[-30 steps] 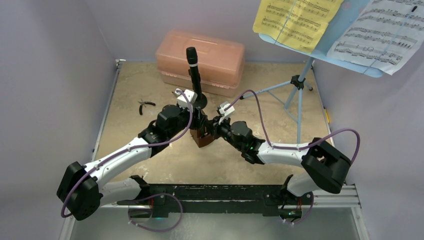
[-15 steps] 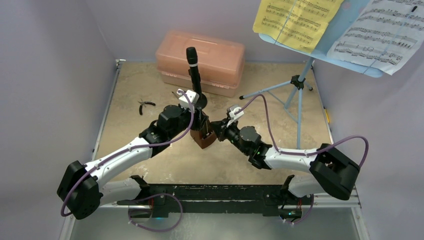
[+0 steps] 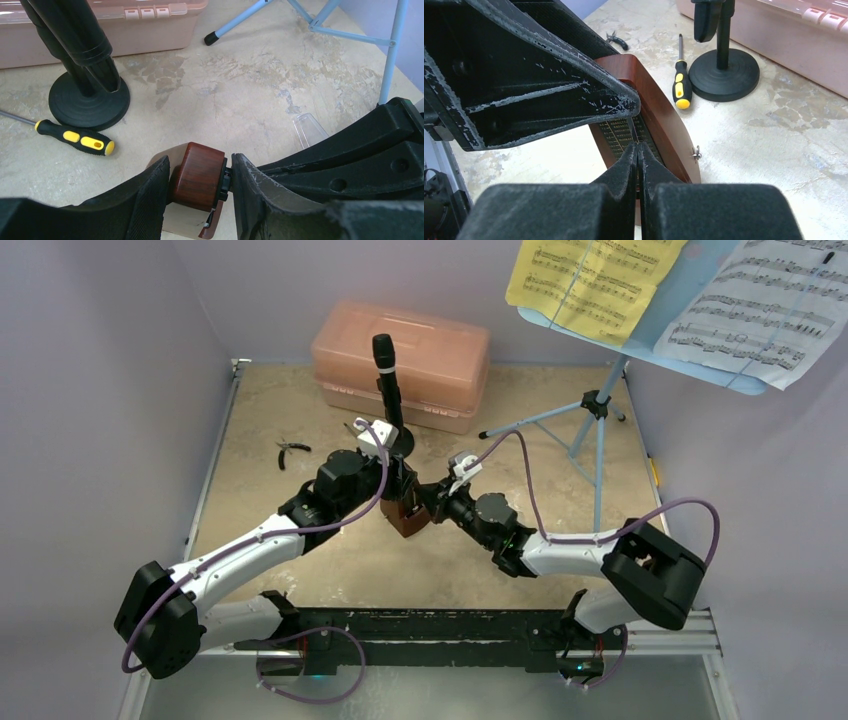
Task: Pack up the instrument practice props
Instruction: Hook the pendulum onto the metronome.
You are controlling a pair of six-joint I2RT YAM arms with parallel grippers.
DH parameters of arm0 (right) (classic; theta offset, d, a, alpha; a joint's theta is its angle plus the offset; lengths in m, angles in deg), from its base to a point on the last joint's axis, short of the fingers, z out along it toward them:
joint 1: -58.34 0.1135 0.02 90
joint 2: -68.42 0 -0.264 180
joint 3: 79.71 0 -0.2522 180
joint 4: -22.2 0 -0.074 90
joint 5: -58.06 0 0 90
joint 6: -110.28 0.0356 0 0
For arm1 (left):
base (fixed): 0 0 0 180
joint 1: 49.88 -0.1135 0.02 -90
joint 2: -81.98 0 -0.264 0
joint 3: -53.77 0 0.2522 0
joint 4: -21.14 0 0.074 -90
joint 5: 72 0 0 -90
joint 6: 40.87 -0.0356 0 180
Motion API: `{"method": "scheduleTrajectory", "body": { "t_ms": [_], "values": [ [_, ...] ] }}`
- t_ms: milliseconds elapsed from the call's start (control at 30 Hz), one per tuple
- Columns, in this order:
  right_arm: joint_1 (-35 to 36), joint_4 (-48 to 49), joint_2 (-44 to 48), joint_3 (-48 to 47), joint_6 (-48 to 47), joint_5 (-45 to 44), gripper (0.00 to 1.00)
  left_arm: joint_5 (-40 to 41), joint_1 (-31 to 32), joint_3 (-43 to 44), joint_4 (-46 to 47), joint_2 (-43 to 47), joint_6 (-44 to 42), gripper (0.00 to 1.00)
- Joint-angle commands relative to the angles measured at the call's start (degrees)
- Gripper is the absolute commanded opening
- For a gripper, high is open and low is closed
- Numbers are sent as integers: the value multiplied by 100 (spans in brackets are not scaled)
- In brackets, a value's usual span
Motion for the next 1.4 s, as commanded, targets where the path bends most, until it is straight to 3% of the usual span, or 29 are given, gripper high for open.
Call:
{"method": "scheduleTrajectory", "body": {
  "t_ms": [0,267,833,1367],
  "values": [
    [-13,471,-55,-104,12,54,1,-100,31,175,-133,-36,83,36],
    [-56,603,-184,-117,50,16,0,-164,49,177,-118,-30,75,38],
    [-140,674,-380,-207,131,3,0,-233,121,168,-81,15,13,56],
    [-157,1142,-434,-171,-179,844,0,-233,144,173,-72,-12,6,57]
  ]
}}
